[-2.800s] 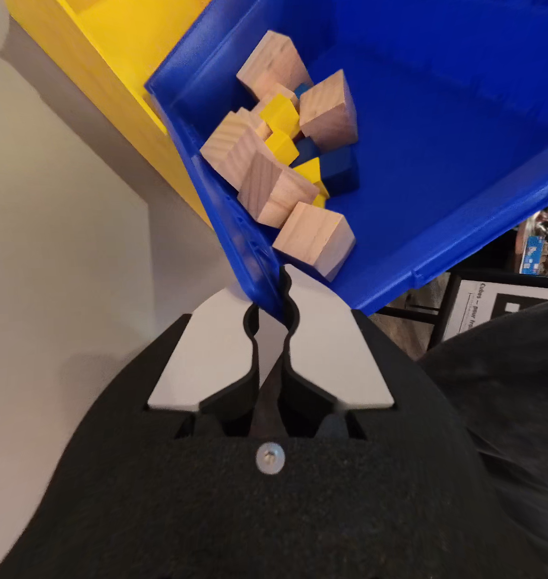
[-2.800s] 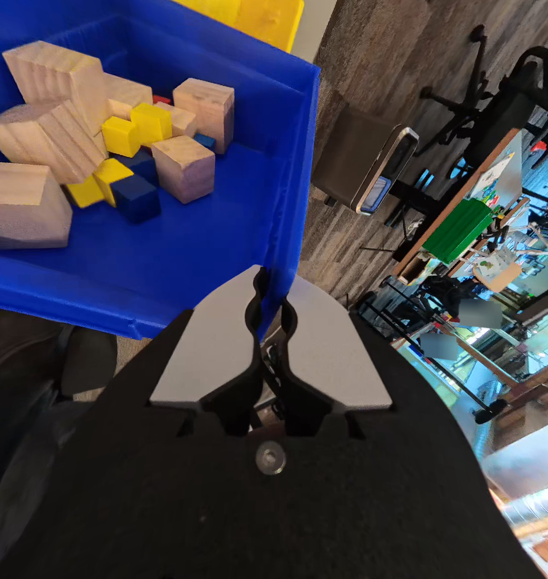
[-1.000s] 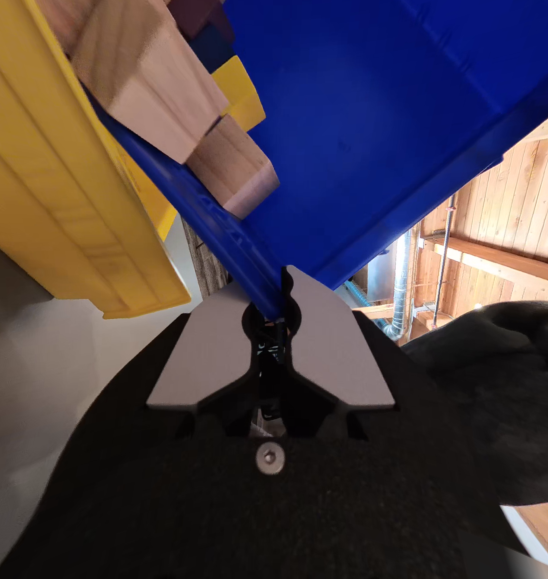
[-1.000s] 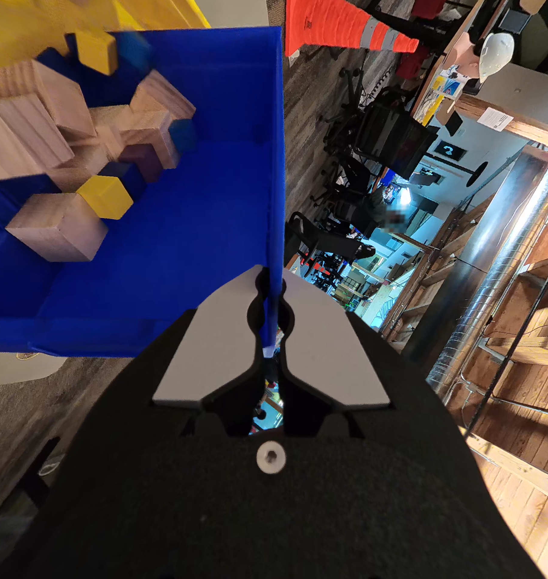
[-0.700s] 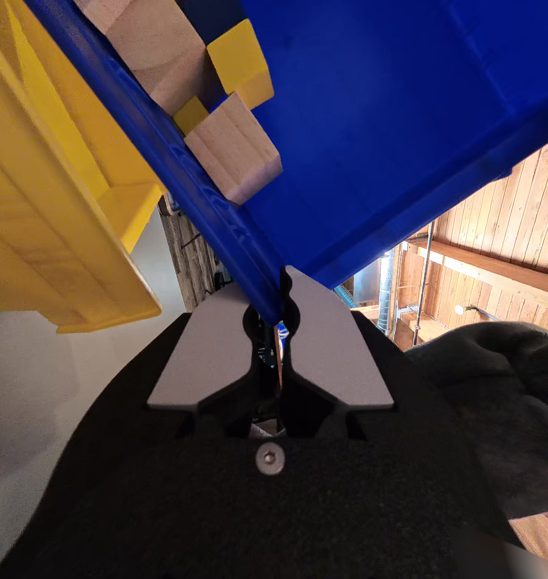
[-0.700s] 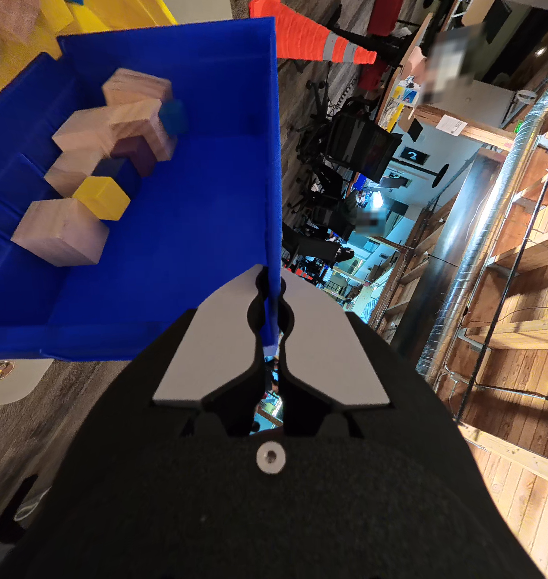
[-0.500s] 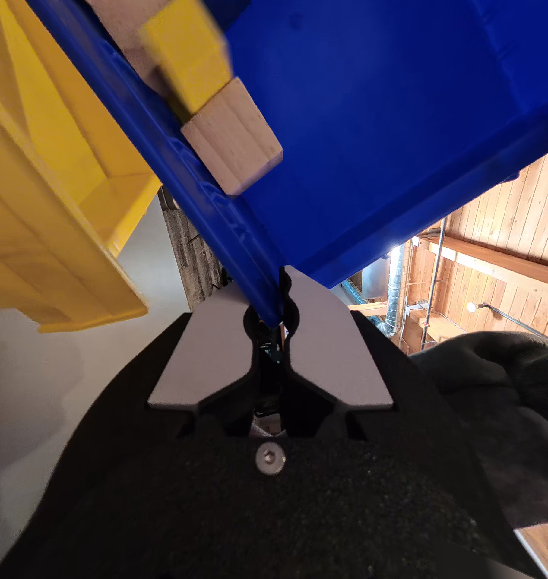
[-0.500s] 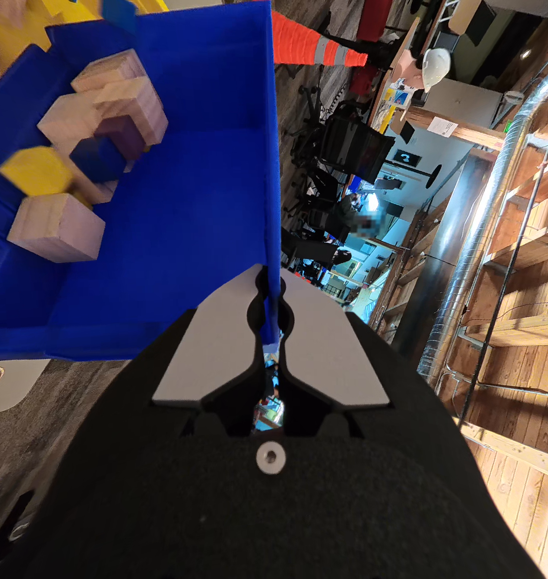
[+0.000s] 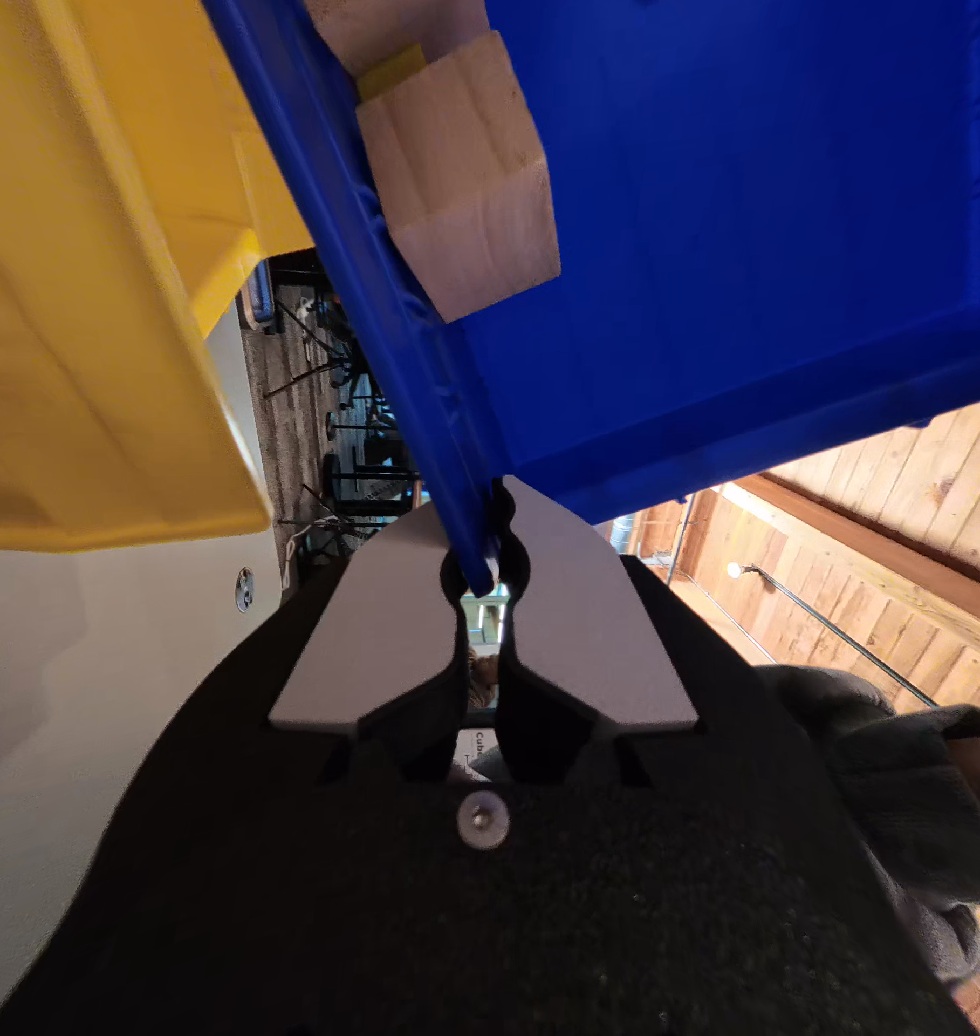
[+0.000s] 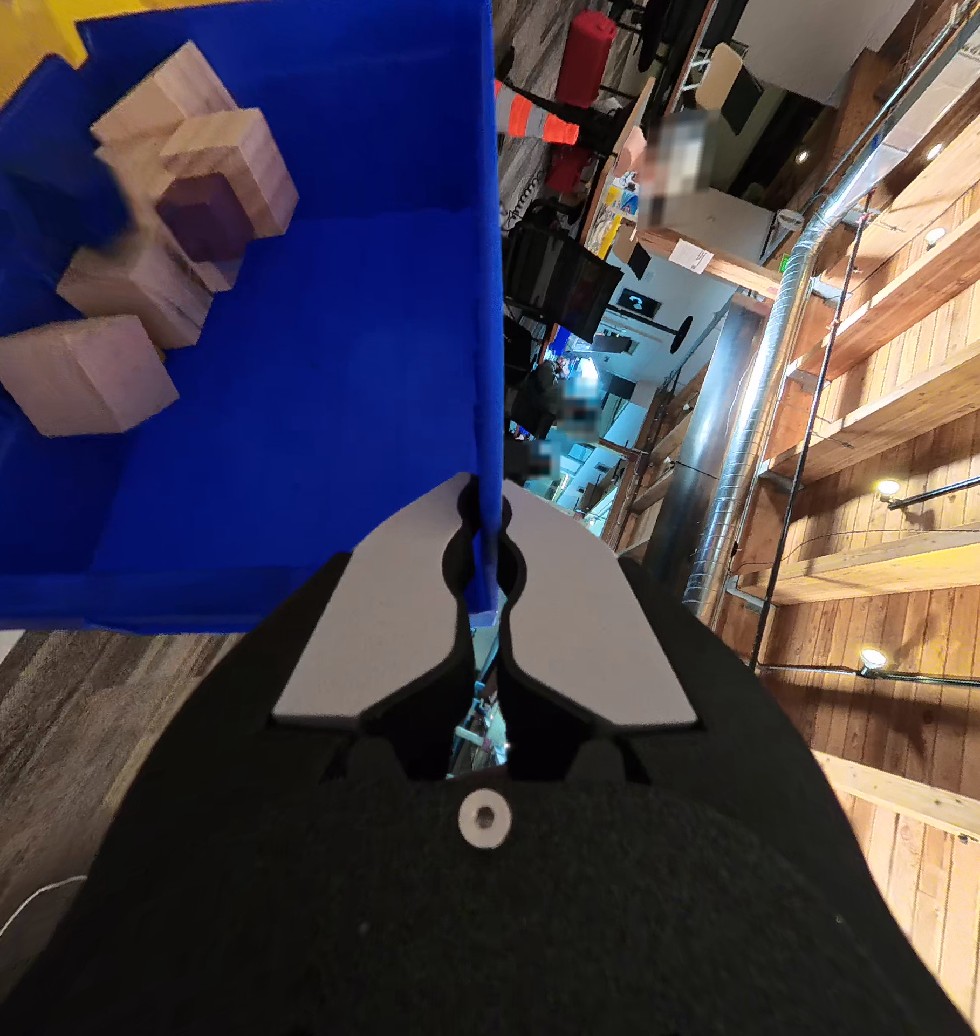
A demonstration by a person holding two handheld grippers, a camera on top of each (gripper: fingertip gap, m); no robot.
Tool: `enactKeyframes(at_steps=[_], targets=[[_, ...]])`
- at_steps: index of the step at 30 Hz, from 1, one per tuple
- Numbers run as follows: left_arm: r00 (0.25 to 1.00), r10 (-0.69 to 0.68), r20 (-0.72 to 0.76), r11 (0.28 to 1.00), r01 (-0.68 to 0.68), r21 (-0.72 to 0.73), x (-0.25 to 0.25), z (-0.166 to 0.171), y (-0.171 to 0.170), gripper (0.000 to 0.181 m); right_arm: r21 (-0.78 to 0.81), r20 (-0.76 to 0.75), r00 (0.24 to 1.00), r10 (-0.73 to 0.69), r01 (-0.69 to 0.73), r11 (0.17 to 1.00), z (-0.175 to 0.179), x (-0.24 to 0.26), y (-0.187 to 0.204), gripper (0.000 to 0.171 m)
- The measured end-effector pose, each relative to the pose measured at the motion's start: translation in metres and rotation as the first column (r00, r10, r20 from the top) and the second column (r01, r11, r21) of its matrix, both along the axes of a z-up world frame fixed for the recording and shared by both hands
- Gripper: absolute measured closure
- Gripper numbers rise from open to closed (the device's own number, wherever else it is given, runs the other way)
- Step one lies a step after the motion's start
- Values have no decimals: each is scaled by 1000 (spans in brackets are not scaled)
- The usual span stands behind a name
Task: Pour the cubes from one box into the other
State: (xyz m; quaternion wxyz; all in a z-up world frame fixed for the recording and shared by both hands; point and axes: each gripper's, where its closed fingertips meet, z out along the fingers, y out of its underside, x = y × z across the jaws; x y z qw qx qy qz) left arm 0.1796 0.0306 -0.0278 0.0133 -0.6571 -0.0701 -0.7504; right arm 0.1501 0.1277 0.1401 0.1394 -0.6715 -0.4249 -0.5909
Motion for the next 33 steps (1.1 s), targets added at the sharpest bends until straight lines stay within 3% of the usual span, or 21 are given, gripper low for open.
enactKeyframes(at_steps=[12,22,33], targets=[[981,-121,153,992,125,-20,-4,11,-11,178,-14,66,996,-55,56,998,4,-15,-4,168],[985,-159,70,987,156,43,10,13,-17,178,13,-7,995,-102,102,995,16,22,-23,169],[960,-220,176,976,215,47,25,37,-32,178,35,143,978,-149,146,989,35,14,-34,169]])
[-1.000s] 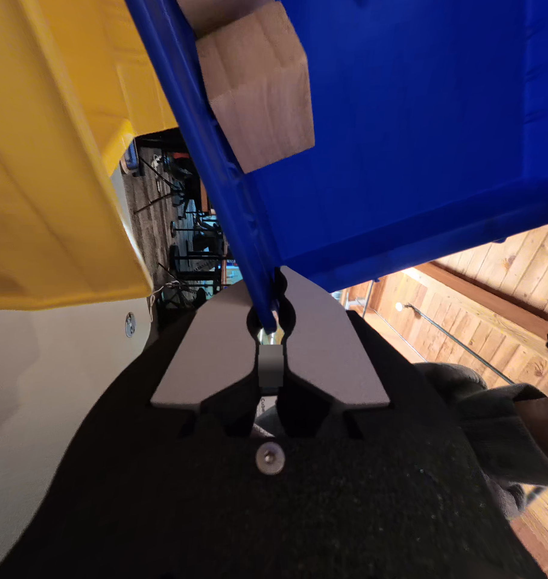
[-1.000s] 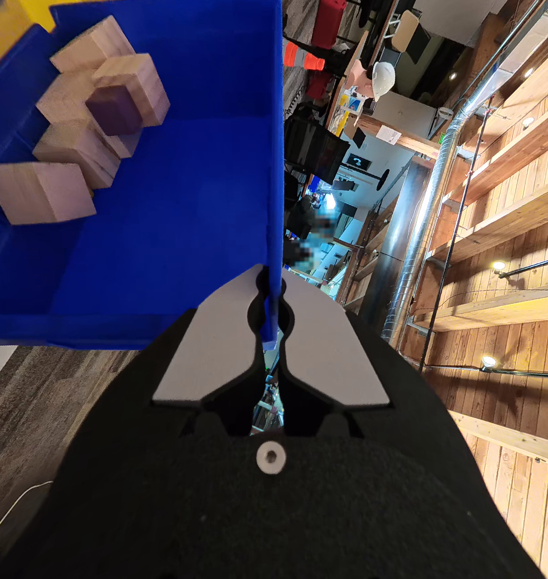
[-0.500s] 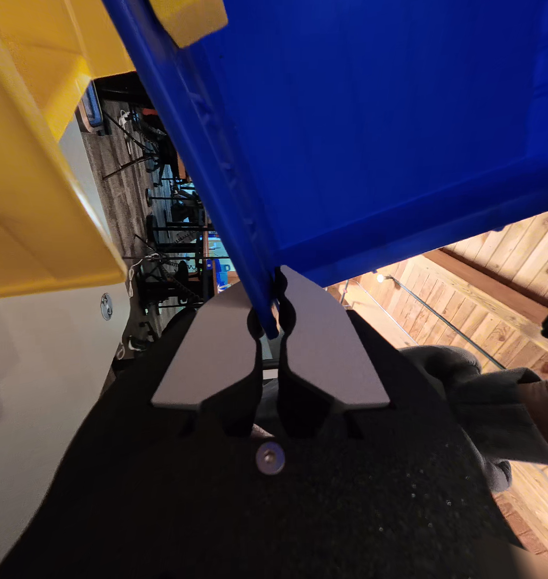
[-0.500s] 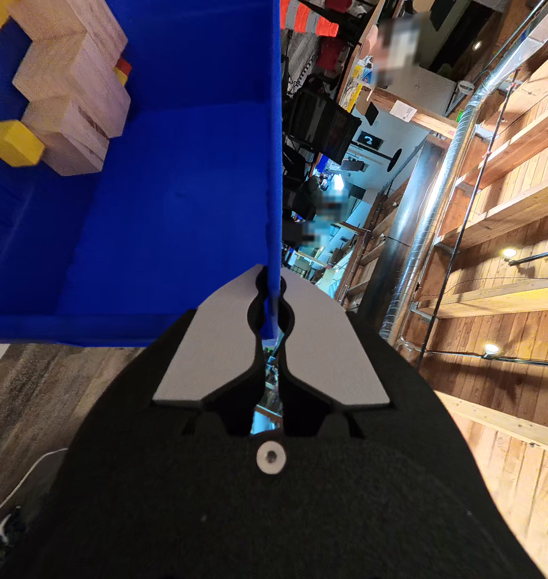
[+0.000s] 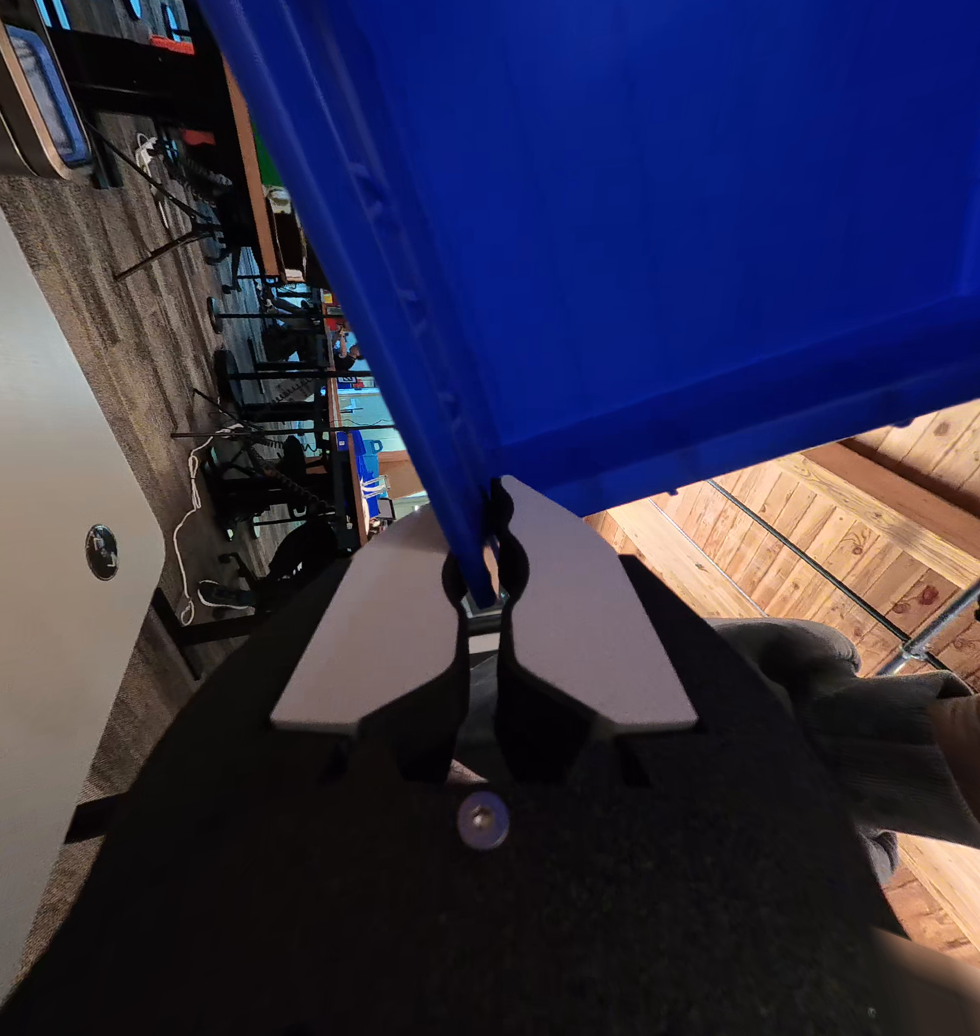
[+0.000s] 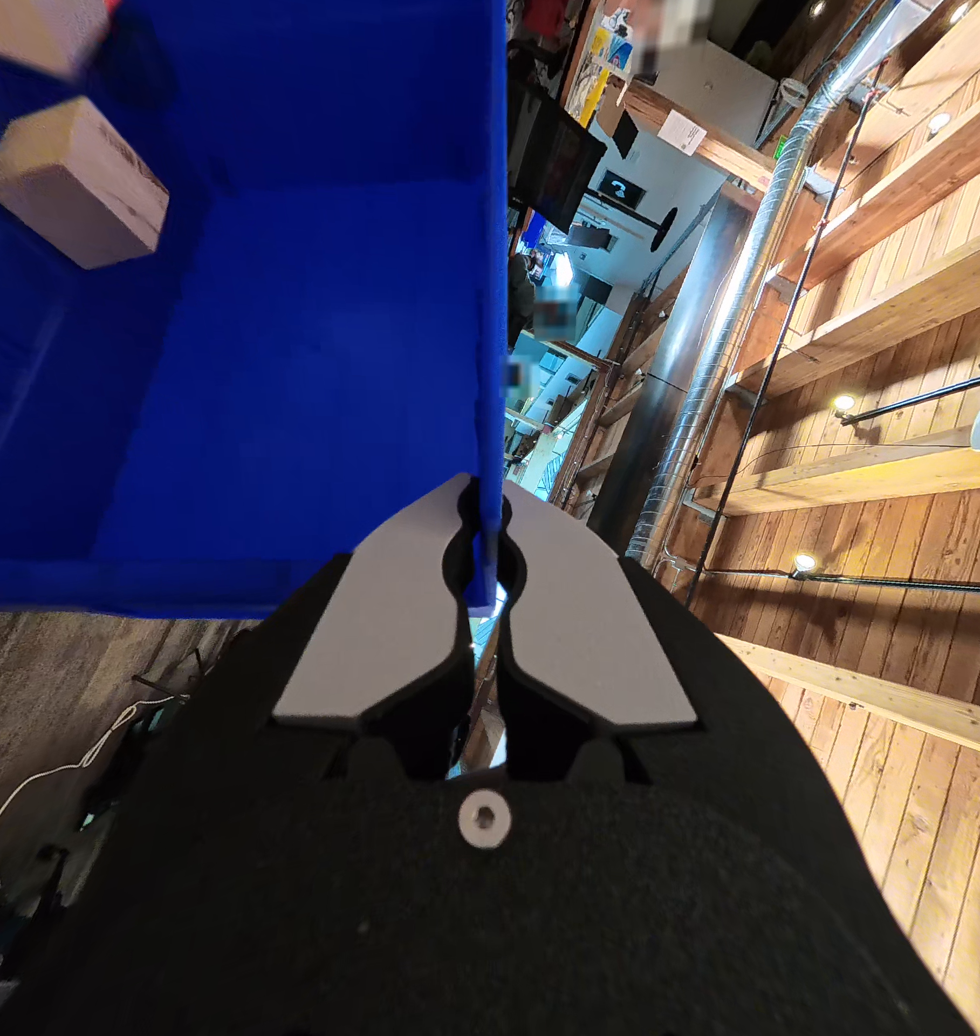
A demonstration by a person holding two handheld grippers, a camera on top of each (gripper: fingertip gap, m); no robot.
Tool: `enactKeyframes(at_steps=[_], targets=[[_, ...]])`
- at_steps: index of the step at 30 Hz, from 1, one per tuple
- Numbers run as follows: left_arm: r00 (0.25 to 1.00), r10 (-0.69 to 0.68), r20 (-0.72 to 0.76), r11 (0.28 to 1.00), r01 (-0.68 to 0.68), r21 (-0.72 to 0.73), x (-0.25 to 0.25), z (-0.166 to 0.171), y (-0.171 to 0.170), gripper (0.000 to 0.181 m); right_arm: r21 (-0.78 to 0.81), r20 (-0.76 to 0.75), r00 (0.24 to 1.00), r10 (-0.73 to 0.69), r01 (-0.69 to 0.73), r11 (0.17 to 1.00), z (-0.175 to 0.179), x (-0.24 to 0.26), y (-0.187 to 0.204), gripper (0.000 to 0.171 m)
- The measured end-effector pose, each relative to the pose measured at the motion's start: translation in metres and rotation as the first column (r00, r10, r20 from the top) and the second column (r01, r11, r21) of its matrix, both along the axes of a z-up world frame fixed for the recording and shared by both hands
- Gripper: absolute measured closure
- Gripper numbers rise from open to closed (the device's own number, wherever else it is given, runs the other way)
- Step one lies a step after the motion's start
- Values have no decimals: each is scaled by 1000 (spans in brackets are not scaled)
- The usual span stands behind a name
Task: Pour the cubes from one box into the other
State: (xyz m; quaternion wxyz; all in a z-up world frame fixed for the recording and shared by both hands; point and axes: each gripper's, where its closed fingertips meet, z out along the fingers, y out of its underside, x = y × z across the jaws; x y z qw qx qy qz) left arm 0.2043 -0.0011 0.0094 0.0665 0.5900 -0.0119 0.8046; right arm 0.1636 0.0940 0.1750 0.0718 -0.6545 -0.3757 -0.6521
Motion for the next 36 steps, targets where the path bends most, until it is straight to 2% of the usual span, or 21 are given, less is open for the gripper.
enactKeyframes(at_steps=[10,15,19,22,24,26,30,33,36], targets=[[999,-36,3,999,36,6,10,6,-1,178,15,40,999,-36,35,999,6,8,0,169],[1000,-23,-18,998,24,52,11,10,-1,178,64,-2,1000,-18,19,998,16,12,-12,169],[991,61,-121,974,-33,223,-4,8,-1,178,179,-146,988,50,-23,984,28,17,-40,169],[950,217,-224,887,-97,451,-39,9,11,177,337,-339,923,180,-60,940,35,21,-65,168],[874,380,-302,782,-129,609,-77,9,27,176,450,-448,844,294,-70,890,26,16,-76,168],[760,547,-351,667,-142,732,-125,8,44,176,568,-488,757,434,-103,817,12,-2,-78,167],[510,777,-368,486,-115,867,-240,4,68,178,771,-530,526,665,-27,636,-29,-70,-71,167],[301,880,-368,407,-78,910,-341,-5,71,179,832,-544,317,777,84,548,-67,-147,-67,168],[110,921,-373,378,-30,925,-442,-23,58,179,803,-593,129,795,168,572,-112,-229,-61,168]])
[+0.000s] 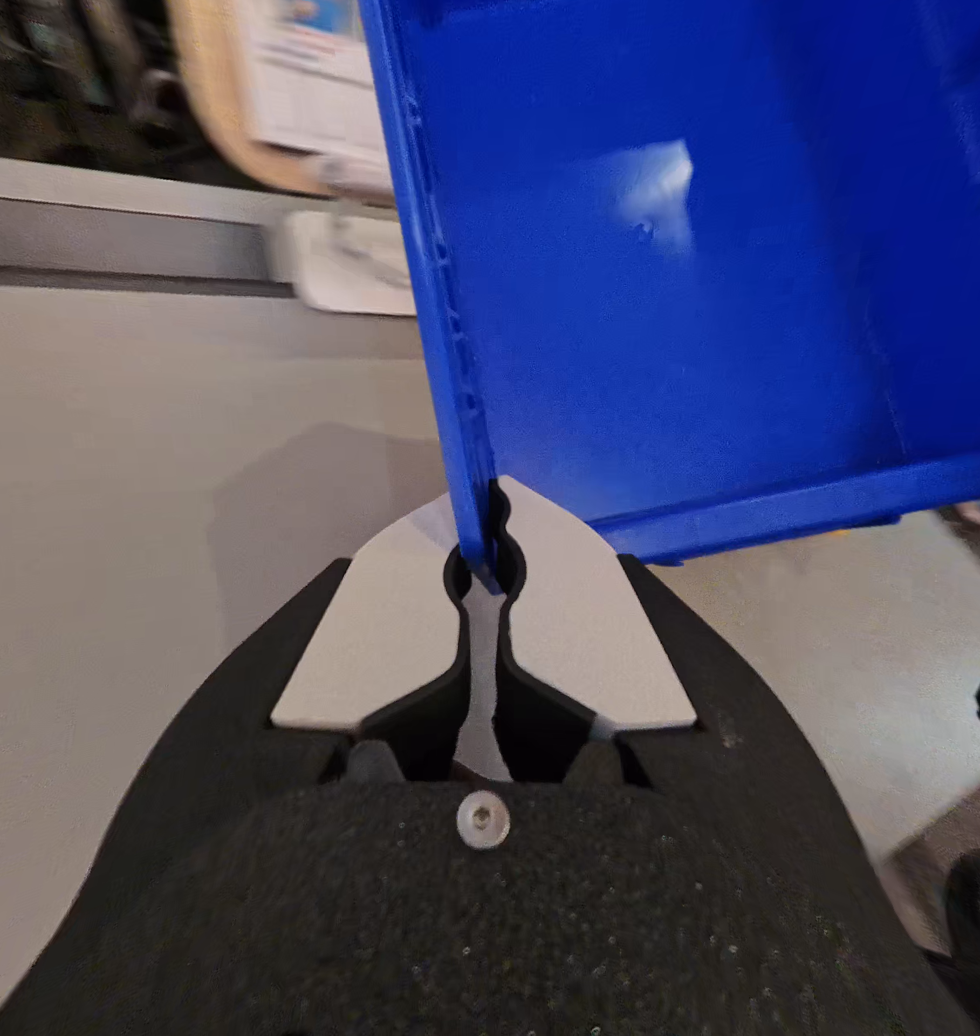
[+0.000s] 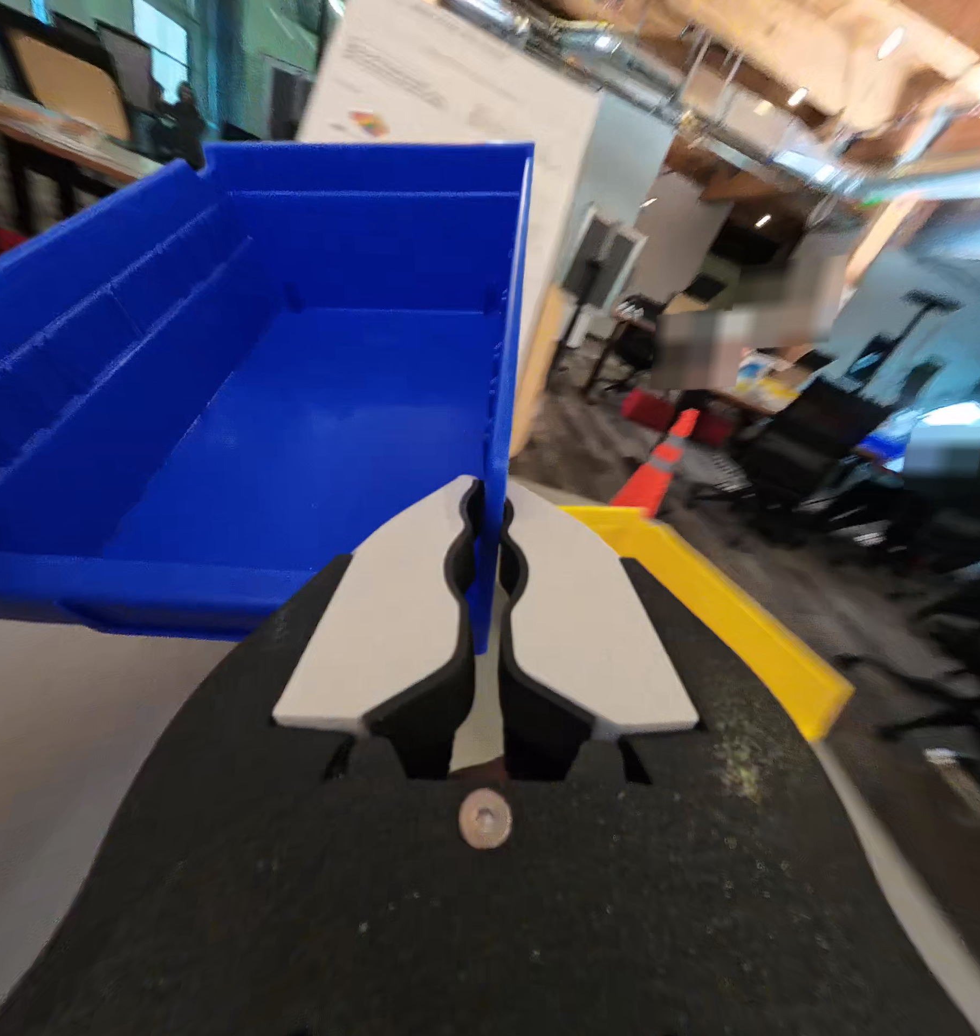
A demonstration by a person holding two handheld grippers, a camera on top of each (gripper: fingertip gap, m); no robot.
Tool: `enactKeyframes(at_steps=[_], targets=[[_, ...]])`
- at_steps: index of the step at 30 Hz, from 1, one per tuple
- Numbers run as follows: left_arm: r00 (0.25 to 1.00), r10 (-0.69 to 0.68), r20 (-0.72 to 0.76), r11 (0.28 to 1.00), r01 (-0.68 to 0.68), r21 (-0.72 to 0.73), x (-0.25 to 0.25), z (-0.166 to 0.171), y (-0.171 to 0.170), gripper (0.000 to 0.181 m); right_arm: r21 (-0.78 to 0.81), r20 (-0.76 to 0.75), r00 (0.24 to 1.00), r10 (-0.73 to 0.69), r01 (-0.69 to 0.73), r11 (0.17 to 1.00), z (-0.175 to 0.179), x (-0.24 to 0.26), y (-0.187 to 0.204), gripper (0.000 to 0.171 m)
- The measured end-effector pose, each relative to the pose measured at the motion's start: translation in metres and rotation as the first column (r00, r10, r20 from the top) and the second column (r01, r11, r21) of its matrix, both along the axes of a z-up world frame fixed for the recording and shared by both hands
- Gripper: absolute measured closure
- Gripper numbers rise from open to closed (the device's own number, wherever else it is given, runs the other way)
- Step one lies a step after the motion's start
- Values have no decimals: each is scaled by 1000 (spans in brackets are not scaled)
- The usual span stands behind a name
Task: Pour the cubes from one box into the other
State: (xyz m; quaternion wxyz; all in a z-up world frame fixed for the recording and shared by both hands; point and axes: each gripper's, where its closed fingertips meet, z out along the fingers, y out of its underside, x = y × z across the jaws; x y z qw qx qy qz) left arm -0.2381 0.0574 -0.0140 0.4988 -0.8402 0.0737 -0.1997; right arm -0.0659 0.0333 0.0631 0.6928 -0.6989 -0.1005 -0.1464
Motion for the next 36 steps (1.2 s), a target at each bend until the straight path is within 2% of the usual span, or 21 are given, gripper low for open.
enactKeyframes(at_steps=[4,8,12,17,21,24,25,26,28,31,34,36], targets=[[967,232,-101,973,-232,7,-124,-31,-22,179,-99,-177,973,148,-168,981,-70,-110,7,168],[926,357,-126,933,-361,-11,-201,-67,-30,179,-180,-211,956,202,-241,954,-119,-184,11,167],[914,371,-164,925,-380,-26,-237,-87,-17,179,-325,-293,937,188,-283,902,-154,-218,20,167],[897,390,-207,915,-402,-21,-260,-107,-4,178,-470,-344,919,191,-345,813,-189,-241,33,166],[912,389,-127,916,-398,-48,-267,-115,-3,177,-465,-430,878,209,-414,783,-192,-250,32,163],[911,392,-128,915,-401,-48,-273,-115,-4,176,-463,-441,857,266,-471,751,-191,-258,25,160],[919,381,-101,920,-388,-64,-272,-114,-5,169,-482,-425,856,294,-489,727,-192,-257,20,157],[924,378,-61,921,-382,-80,-271,-111,-8,157,-478,-405,853,330,-505,718,-186,-253,16,145],[929,370,30,927,-367,-74,-270,-96,-17,149,-415,-373,828,418,-552,723,-159,-234,6,140],[928,353,120,935,-353,-26,-266,-75,-39,139,-311,-447,694,564,-712,630,-103,-187,-17,137],[931,338,136,940,-340,-10,-255,-72,-60,136,-247,-446,706,550,-688,683,-64,-82,-10,133],[929,344,138,938,-346,-7,-246,-72,-68,136,-250,-376,781,499,-604,757,-58,3,-1,131]])
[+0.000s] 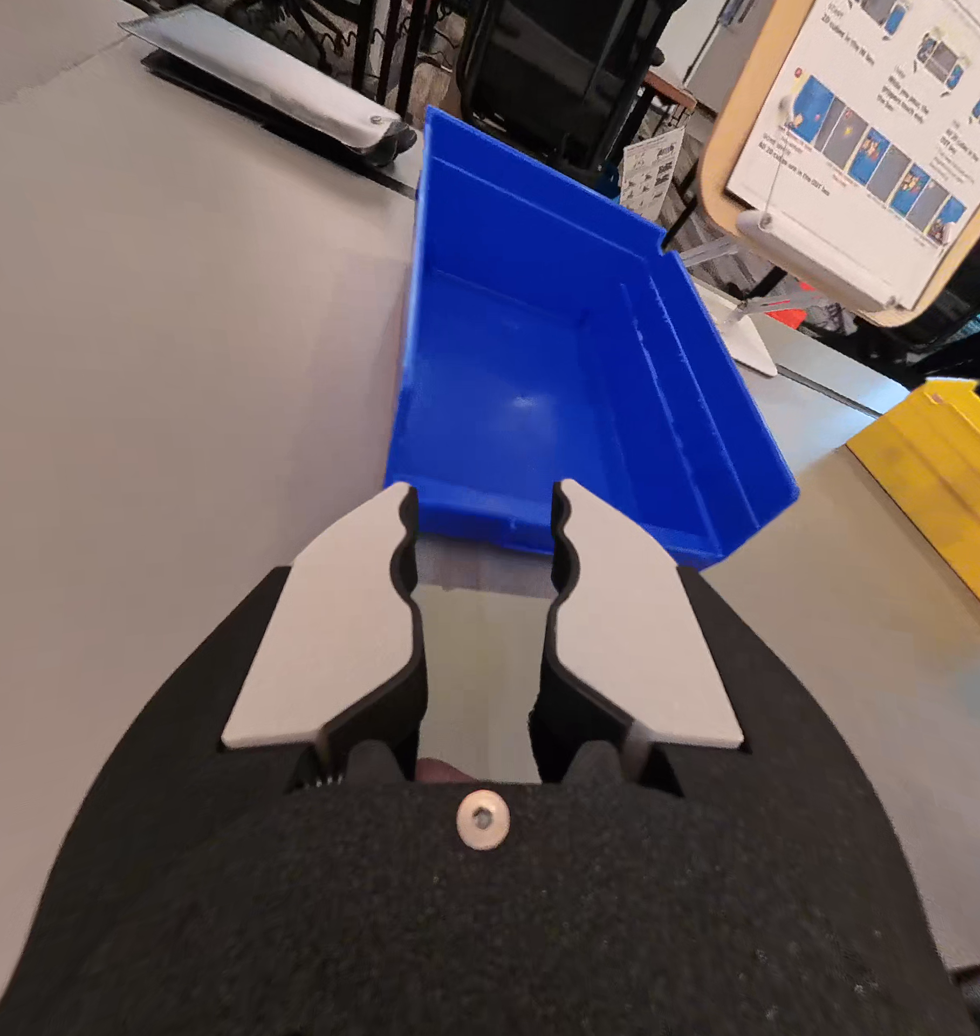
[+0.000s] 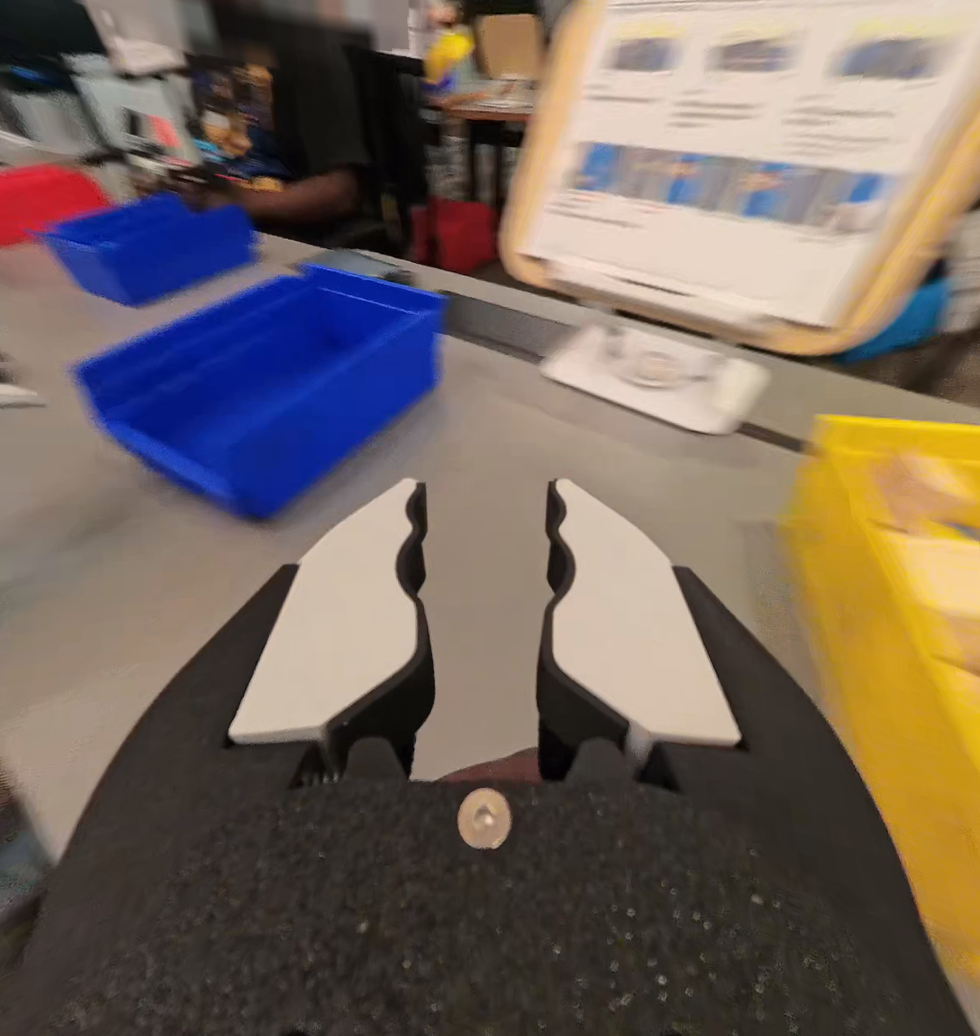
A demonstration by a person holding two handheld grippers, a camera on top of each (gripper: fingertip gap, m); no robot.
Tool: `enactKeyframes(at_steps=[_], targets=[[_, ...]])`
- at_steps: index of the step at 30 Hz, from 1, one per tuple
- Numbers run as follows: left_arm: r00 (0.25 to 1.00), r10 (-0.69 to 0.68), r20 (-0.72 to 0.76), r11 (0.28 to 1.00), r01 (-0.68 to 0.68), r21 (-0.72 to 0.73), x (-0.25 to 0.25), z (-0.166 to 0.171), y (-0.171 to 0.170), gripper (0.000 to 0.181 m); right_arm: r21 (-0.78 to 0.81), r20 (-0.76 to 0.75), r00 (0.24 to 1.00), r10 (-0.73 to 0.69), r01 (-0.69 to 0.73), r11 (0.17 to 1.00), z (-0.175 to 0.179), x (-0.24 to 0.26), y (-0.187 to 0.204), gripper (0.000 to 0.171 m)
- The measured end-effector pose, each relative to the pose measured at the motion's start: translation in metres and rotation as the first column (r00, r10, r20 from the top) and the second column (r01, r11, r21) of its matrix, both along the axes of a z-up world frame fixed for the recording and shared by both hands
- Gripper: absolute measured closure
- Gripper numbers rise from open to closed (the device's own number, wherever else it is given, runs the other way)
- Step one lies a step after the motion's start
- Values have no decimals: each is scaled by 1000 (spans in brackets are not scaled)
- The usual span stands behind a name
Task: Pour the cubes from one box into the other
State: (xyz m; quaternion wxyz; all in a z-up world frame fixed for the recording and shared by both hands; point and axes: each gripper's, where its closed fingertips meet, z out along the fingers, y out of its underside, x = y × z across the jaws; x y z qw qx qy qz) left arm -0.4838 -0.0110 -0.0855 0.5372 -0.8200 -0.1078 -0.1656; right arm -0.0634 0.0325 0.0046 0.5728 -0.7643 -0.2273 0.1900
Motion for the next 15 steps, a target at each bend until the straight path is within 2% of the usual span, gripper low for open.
enactKeyframes(at_steps=[2,5,7,9,12,15], targets=[[1000,-6,-3,1000,6,19,18,6,-4,137,60,102,980,-170,164,985,-5,93,11,131],[997,-74,-23,996,75,57,76,23,-8,137,123,237,891,-387,368,922,-12,219,22,131],[987,-154,-48,983,157,91,138,34,-8,136,144,214,848,-485,464,874,-10,285,28,133],[964,-259,-66,957,265,115,218,38,-4,132,103,125,852,-508,498,861,-17,332,38,134],[880,-470,-61,876,474,86,358,23,4,103,-19,59,874,-483,485,874,-51,376,63,134],[792,-611,-17,792,611,16,475,2,14,106,-98,47,868,-494,496,863,-86,399,89,131]])
